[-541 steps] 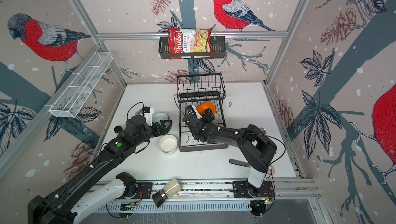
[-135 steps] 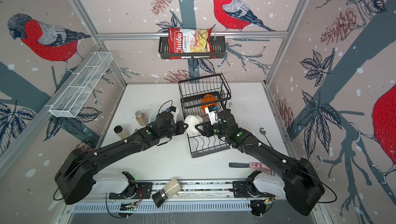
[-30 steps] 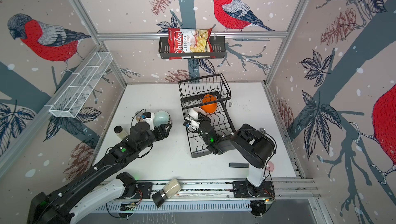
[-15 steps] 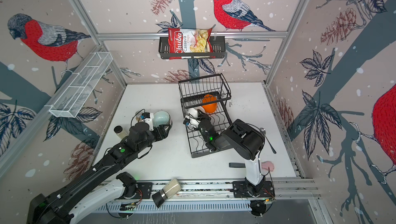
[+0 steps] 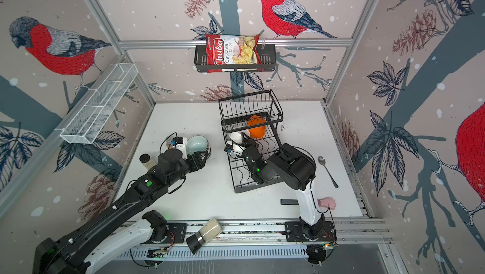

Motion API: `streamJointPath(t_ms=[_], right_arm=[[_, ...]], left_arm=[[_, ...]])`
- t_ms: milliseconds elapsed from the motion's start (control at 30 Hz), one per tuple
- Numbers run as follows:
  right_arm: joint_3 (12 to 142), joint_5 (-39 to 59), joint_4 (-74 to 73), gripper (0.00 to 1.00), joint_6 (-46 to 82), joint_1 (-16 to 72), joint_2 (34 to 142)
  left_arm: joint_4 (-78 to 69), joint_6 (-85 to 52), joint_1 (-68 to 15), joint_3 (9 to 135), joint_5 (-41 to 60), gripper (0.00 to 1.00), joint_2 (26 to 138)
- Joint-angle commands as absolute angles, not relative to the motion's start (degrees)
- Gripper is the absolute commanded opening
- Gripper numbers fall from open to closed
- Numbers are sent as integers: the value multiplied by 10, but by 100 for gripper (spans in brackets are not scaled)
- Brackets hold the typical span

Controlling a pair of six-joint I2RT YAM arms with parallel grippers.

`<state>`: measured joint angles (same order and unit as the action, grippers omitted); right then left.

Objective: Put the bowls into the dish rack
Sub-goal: 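Lower the white bowl on its side beside the orange bowl with the right gripper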

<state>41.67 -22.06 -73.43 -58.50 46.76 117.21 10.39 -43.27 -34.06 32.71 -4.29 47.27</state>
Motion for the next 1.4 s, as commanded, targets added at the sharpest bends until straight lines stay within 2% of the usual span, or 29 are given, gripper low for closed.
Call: streamJointPath(t_ms=[0,367,667,1367], right_arm=[[422,-216,-751,58,-572,464,1174],[429,-212,-738,64,-559,462,1188],[432,-220,-727,73,-556,468,1184],[444,-182,-551,76,-476,473,1133]], left_arm=[[106,-434,-340,328,-47,72,468],[111,-438,-340,325,-49,72,461],[112,-438,-340,325,-51,72,460],[117,-433,-340,321,-58,72,460]])
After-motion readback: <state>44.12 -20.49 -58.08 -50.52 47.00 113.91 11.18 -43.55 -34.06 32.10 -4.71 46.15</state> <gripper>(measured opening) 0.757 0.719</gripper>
